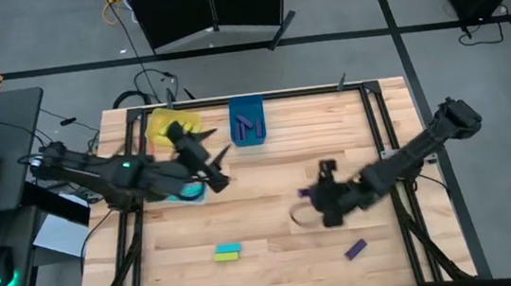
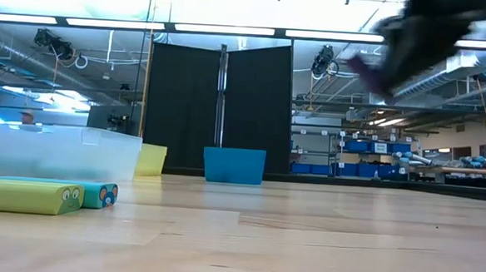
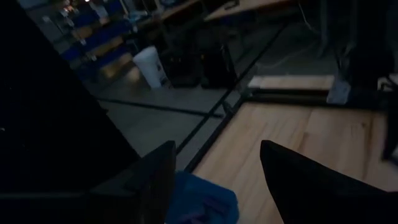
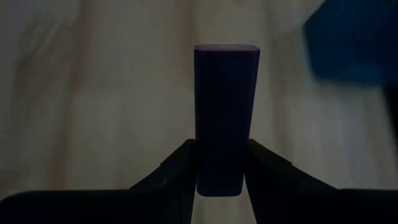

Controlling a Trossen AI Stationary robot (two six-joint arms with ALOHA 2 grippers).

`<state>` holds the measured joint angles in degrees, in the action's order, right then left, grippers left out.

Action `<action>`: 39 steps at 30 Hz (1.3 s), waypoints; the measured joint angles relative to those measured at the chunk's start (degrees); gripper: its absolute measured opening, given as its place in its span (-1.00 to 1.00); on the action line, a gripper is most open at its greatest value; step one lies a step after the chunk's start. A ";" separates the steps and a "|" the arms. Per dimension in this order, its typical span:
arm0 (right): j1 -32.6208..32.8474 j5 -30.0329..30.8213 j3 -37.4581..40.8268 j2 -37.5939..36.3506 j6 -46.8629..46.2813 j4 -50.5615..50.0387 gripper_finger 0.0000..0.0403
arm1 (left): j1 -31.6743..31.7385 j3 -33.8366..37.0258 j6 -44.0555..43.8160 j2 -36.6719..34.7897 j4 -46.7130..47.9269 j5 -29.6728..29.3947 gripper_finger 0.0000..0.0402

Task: Sort blocks
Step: Put the purple block into the blue bin

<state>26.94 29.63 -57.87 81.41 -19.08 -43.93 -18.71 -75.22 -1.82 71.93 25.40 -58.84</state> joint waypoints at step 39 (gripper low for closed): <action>-55.64 -39.57 -10.43 29.90 15.89 66.23 -0.10 | -8.06 2.12 -15.39 -9.39 16.78 -9.50 0.21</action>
<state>-28.70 -9.93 -68.29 111.31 -3.19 22.31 -26.76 -73.10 -17.21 62.54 42.18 -68.34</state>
